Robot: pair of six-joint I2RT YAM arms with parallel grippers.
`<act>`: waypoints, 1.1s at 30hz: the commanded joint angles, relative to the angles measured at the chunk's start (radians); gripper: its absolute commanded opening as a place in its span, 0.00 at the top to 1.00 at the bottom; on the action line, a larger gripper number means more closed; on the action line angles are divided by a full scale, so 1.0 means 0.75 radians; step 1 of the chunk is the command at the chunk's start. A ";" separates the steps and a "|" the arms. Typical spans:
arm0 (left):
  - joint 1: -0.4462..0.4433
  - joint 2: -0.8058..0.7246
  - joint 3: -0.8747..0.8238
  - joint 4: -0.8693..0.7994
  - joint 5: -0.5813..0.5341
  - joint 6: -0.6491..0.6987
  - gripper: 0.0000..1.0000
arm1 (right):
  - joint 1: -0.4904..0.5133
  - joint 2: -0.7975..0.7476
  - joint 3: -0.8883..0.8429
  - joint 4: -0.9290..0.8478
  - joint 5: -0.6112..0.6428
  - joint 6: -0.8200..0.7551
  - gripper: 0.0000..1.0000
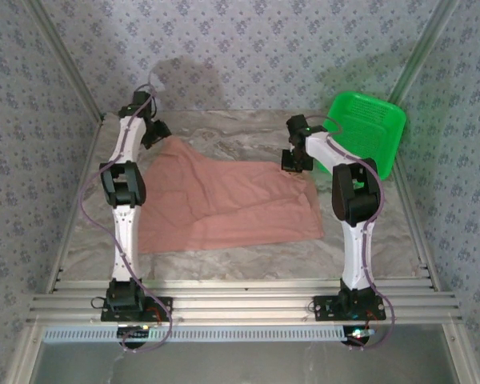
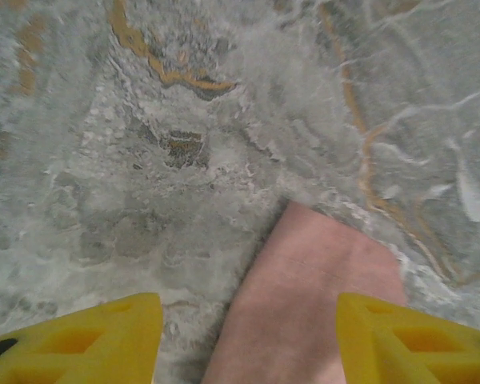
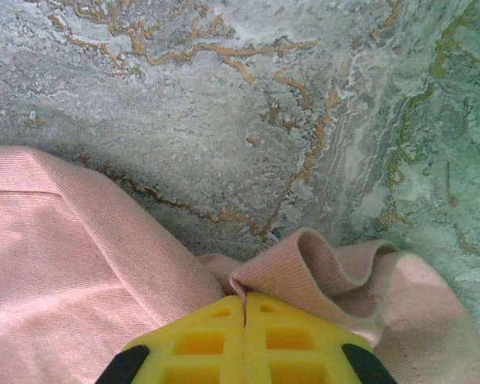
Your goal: Fold and stack the t-shirts
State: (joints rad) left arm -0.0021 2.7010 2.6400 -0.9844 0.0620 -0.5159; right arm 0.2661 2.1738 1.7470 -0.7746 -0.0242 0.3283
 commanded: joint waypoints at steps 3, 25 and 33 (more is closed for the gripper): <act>-0.022 0.040 0.042 0.046 -0.057 0.038 0.41 | -0.013 0.032 0.035 -0.057 -0.041 -0.003 1.00; -0.079 0.187 0.131 0.044 0.020 0.068 0.72 | -0.027 0.015 0.049 -0.064 -0.091 -0.033 1.00; -0.077 0.145 0.138 0.147 0.093 0.063 0.93 | -0.048 0.001 0.042 -0.050 -0.092 -0.027 1.00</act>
State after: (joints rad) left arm -0.0372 2.7857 2.7235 -0.9108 0.0502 -0.4706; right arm 0.2409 2.1754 1.7569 -0.7887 -0.0841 0.3202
